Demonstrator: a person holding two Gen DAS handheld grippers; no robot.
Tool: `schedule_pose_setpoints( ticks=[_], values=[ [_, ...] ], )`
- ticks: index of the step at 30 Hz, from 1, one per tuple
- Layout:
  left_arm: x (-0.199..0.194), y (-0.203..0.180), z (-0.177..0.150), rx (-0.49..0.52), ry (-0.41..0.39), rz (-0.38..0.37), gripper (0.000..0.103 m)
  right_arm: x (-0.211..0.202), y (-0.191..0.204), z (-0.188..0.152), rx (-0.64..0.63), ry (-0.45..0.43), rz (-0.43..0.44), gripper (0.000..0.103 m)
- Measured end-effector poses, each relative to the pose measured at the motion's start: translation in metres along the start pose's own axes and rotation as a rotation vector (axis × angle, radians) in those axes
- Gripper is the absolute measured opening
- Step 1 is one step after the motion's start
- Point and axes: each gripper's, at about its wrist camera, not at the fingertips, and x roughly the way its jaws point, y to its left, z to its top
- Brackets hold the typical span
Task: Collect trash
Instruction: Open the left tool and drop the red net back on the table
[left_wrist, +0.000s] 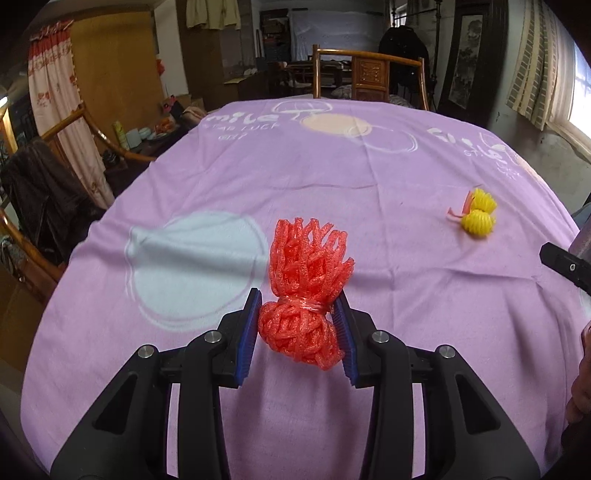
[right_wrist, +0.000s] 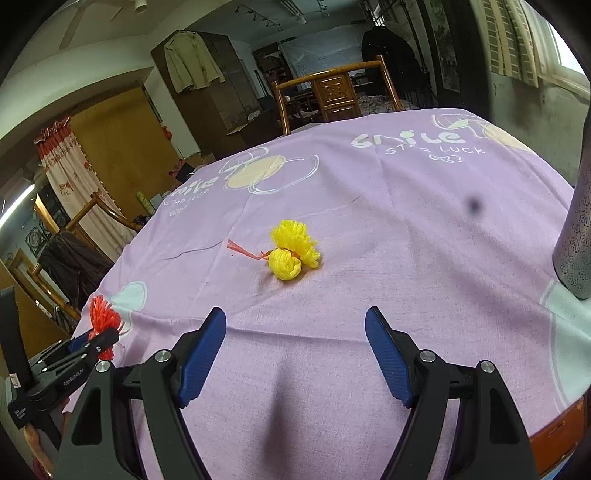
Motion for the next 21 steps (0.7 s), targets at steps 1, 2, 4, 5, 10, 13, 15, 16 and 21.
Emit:
schedule_pose_setpoints(
  ticks=[1,2,4,5,10,13,15,16,21],
  values=[
    [0.004,0.002,-0.001,-0.010,0.010,-0.003,0.041,0.000,0.001,-0.001,-0.006,0.000,-0.004,0.077],
    [0.008,0.005,-0.003,-0.025,0.019,-0.008,0.041,0.000,0.001,-0.001,-0.011,0.000,-0.007,0.077],
    [0.018,0.010,-0.004,-0.053,0.053,-0.026,0.041,0.001,0.001,-0.001,-0.015,-0.003,-0.012,0.077],
    [0.022,0.013,-0.005,-0.065,0.075,-0.030,0.041,0.001,0.001,0.000,-0.018,-0.004,-0.017,0.077],
    [0.030,0.010,-0.010,-0.057,0.113,-0.004,0.066,0.003,0.001,-0.001,-0.020,-0.001,-0.016,0.077],
    [0.037,0.006,-0.012,-0.035,0.142,0.032,0.081,0.003,0.004,-0.002,-0.035,-0.005,-0.017,0.077],
    [0.040,0.010,-0.013,-0.056,0.153,0.054,0.091,0.003,0.005,-0.002,-0.045,-0.008,-0.021,0.077],
    [0.042,0.014,-0.013,-0.077,0.162,0.046,0.094,0.003,0.005,-0.003,-0.050,-0.009,-0.025,0.077],
    [0.039,0.017,-0.014,-0.076,0.170,0.022,0.096,0.002,0.006,-0.002,-0.047,-0.015,-0.012,0.077]
  ],
)
